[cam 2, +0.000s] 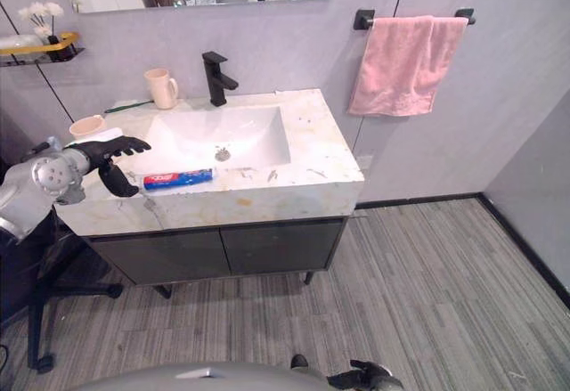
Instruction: Organize the bathroom.
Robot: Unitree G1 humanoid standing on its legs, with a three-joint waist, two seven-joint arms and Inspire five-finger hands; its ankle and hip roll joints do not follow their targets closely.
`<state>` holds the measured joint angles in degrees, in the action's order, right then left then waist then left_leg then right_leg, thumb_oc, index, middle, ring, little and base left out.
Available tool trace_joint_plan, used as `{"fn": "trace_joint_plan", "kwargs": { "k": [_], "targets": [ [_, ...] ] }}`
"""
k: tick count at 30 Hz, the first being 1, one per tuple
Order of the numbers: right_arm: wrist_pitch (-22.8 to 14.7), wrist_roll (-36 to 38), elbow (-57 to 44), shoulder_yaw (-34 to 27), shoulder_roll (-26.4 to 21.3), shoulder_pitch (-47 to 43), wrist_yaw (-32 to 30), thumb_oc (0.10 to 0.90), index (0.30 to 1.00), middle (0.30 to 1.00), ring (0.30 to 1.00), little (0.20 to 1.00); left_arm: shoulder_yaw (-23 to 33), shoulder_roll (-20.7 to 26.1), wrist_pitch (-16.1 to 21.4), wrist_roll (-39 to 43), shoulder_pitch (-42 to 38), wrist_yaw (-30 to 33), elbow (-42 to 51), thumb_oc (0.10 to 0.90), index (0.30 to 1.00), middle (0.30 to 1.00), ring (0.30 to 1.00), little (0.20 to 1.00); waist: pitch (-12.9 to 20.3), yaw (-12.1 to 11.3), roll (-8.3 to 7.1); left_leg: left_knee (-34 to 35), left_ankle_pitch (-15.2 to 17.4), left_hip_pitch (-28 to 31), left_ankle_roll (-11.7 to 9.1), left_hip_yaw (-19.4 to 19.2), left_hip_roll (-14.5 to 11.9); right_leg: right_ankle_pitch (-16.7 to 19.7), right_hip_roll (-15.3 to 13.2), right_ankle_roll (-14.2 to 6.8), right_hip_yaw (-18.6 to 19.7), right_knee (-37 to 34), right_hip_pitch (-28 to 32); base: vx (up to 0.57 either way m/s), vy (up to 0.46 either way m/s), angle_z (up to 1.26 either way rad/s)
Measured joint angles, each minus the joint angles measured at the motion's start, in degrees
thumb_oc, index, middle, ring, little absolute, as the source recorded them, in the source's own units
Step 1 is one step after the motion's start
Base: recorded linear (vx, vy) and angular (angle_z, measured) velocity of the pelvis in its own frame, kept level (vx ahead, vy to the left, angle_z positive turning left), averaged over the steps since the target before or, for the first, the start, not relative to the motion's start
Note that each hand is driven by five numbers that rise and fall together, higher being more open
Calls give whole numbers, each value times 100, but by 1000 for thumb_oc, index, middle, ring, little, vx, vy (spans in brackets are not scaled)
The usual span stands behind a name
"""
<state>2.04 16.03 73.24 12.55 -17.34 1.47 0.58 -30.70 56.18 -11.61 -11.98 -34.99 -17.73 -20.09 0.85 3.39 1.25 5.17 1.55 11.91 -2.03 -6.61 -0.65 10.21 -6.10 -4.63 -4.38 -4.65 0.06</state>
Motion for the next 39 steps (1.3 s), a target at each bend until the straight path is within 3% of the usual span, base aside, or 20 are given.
{"fn": "trace_joint_plan", "kwargs": {
  "k": [18, 19, 20, 21, 22, 39],
  "targets": [
    [-3, 5, 4, 1, 1, 3, 0, 800, 900, 900, 900, 900, -23, -463, -115, -447, 425, 129, -6, 800, 900, 900, 900, 900, 4, 6, -1, 0, 0, 7, 1, -2, -3, 1, 9, 1, 9, 0, 1, 0, 0, 0],
    [-3, 5, 4, 1, 1, 7, 0, 800, 900, 900, 900, 900, -23, -463, -115, -455, 425, 160, -6, 778, 867, 867, 867, 867, 4, 8, -1, 0, 0, 7, 0, -3, -2, 1, 9, 1, 9, 0, 1, 0, 0, 0],
    [-3, 5, 5, 1, 1, 8, 0, 800, 900, 900, 900, 900, -23, -463, -114, -469, 425, 201, -12, 638, 658, 658, 658, 658, 4, 8, -1, 0, 0, 7, 1, -3, -2, 1, 9, 1, 9, 0, 1, 0, 0, 0],
    [-3, 6, 5, 1, 1, 8, 0, 800, 900, 900, 900, 900, -23, -463, -114, -474, 425, 219, -18, 569, 554, 554, 554, 554, 4, 11, -1, 0, 0, 7, 1, -3, -2, 1, 9, 1, 10, 0, 1, 0, 0, 0],
    [-3, 6, 5, 1, 1, 9, 0, 800, 900, 900, 900, 900, -23, -467, -110, -572, 425, 233, -17, 400, 300, 300, 300, 300, 4, 14, -1, 0, 0, 7, 1, -3, -2, 1, 9, 1, 10, -1, 1, 0, 0, 0],
    [-26, 353, 1, -87, 0, 45, -122, 800, 900, 900, 900, 900, -24, -673, -76, -1127, 664, 933, -77, 400, 300, 300, 300, 300, 13, 29, -34, 0, 2, 1, 0, -13, -2, 1, 14, 1, 20, 0, -10, 0, 0, 0]
  ]
}}
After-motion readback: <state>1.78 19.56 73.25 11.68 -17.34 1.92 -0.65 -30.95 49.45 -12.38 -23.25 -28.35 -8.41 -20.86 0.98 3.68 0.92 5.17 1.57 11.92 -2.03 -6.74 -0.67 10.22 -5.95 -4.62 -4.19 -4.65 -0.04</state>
